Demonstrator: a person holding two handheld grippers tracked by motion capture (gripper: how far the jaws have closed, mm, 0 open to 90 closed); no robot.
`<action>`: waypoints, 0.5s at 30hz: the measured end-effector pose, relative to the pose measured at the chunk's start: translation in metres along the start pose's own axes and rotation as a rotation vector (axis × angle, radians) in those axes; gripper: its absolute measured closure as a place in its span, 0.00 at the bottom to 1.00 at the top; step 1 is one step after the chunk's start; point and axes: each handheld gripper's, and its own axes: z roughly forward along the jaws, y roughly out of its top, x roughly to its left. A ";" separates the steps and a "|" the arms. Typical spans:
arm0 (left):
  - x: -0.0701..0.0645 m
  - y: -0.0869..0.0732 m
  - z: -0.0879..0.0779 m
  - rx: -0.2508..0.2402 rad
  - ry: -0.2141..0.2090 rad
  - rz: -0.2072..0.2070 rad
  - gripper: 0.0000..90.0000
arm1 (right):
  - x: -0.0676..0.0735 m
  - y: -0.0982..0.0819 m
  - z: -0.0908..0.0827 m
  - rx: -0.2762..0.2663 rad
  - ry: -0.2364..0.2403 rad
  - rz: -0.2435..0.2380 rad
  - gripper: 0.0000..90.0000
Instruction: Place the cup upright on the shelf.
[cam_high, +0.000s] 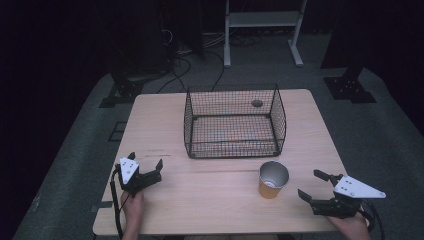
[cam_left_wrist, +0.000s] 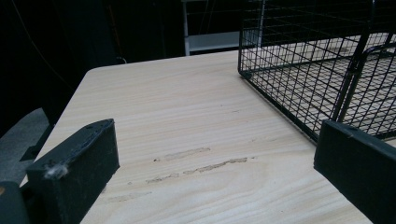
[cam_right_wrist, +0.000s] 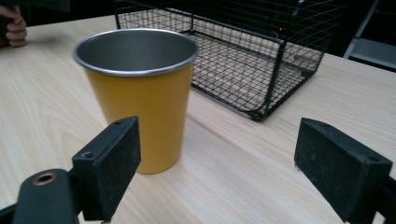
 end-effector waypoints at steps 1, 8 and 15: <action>0.000 0.000 0.000 0.000 0.000 -0.001 0.00 | 0.003 0.001 0.000 -0.003 0.003 -0.006 0.15; 0.000 0.000 0.000 0.000 -0.001 0.000 0.00 | 0.018 0.005 0.004 -0.006 0.047 -0.021 0.15; 0.000 0.000 0.000 0.000 -0.001 0.000 0.00 | 0.027 0.005 0.013 0.014 0.075 -0.023 0.15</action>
